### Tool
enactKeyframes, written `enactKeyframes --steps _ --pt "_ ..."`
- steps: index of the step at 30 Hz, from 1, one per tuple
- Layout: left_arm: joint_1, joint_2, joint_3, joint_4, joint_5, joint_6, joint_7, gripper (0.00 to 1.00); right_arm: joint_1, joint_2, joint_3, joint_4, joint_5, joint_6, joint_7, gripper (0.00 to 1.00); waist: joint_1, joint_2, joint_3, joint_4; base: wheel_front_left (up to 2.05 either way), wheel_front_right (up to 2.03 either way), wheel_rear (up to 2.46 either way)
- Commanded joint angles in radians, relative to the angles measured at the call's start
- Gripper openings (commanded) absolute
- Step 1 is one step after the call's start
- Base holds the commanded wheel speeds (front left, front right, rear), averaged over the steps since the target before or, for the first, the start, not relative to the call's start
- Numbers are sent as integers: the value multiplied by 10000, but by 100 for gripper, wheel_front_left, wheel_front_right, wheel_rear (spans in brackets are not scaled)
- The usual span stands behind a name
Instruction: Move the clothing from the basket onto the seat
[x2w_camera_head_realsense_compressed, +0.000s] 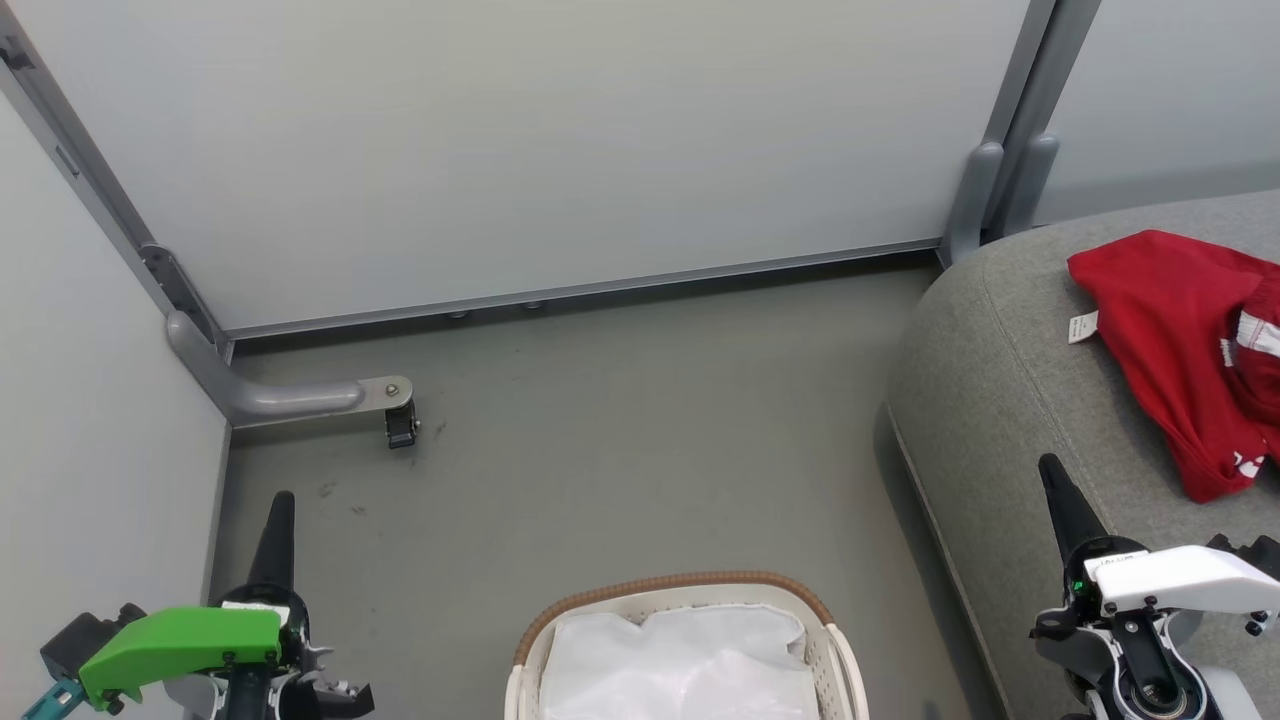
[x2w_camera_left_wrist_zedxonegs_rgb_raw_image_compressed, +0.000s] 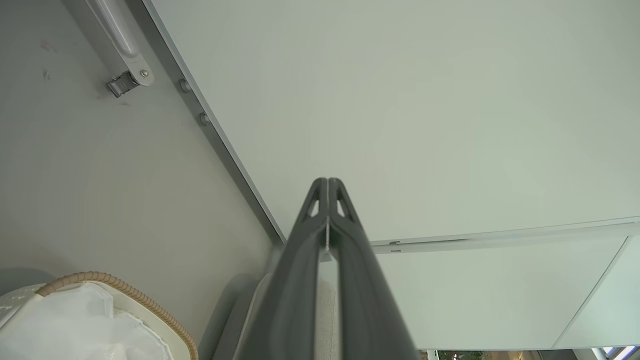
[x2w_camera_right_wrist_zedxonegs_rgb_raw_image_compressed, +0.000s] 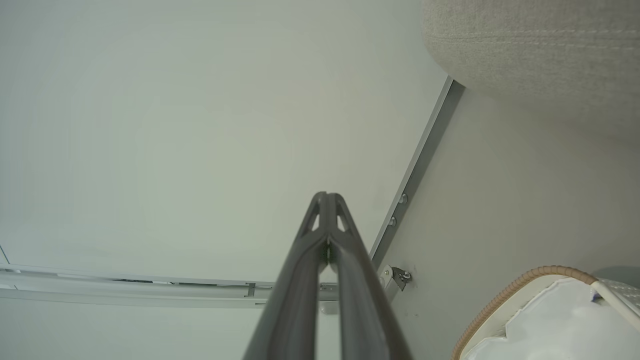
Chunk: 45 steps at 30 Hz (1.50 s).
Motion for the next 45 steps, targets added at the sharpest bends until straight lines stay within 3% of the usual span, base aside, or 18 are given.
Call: enactKeyframes --steps 1,30,45 --pt "-215 52 52 -71 -240 -43 52 0 60 -39 -41 -110 235 -1 75 0 0 0 0 -2 0 0 0" --pt "-376 62 340 -249 -2159 -104 604 0 149 -24 -137 -404 2236 -2 597 0 0 0 -8 -48 0 0 0" --pt "-353 62 331 -241 -2126 -105 601 0 148 -24 -133 -395 2203 -2 601 0 0 0 -8 -48 0 0 0"
